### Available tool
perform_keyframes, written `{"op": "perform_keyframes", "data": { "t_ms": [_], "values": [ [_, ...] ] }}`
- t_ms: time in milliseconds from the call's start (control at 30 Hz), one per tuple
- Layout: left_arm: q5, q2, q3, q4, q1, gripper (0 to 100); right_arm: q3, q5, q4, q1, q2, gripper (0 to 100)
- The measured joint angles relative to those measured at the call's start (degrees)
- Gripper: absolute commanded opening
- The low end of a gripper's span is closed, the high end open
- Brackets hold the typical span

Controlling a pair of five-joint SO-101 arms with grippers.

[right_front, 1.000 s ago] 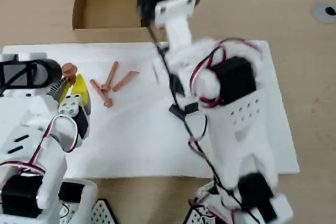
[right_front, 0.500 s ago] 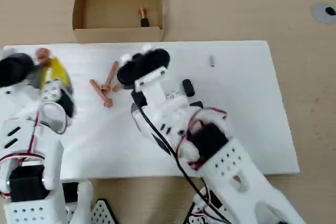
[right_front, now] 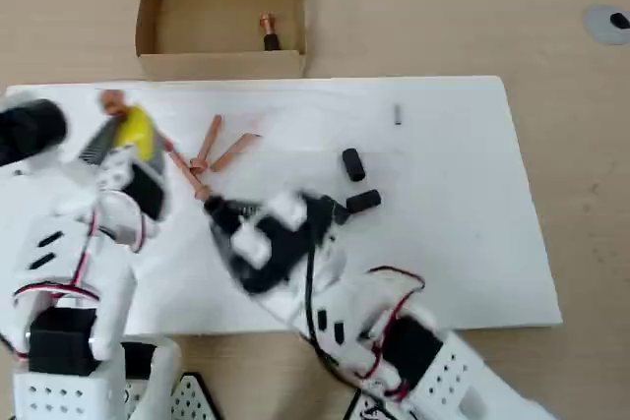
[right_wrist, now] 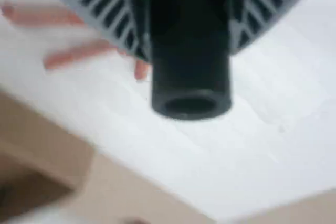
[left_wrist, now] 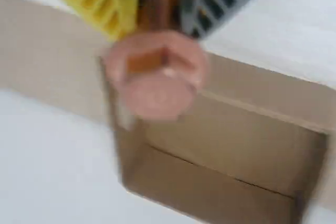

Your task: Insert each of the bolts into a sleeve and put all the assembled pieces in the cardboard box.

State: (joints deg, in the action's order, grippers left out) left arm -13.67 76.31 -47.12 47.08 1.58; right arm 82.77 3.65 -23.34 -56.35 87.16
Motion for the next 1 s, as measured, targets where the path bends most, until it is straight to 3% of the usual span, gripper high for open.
{"op": "perform_keyframes", "data": {
  "t_ms": [167,300,567,1000],
  "values": [
    [0.0,0.0,0.0,1.76,3.08,1,12.57,-10.2,6.42,-2.02,14.77,0.9],
    [0.0,0.35,0.18,6.07,3.96,1,13.71,-9.41,1.23,-2.02,16.18,0.9],
    [3.43,12.75,5.27,16.79,15.74,1,13.98,-3.96,-2.37,-1.67,16.18,0.9],
    [4.84,19.96,5.45,23.47,17.05,1,13.98,-3.25,-2.37,0.97,16.18,0.9]
  ]
}}
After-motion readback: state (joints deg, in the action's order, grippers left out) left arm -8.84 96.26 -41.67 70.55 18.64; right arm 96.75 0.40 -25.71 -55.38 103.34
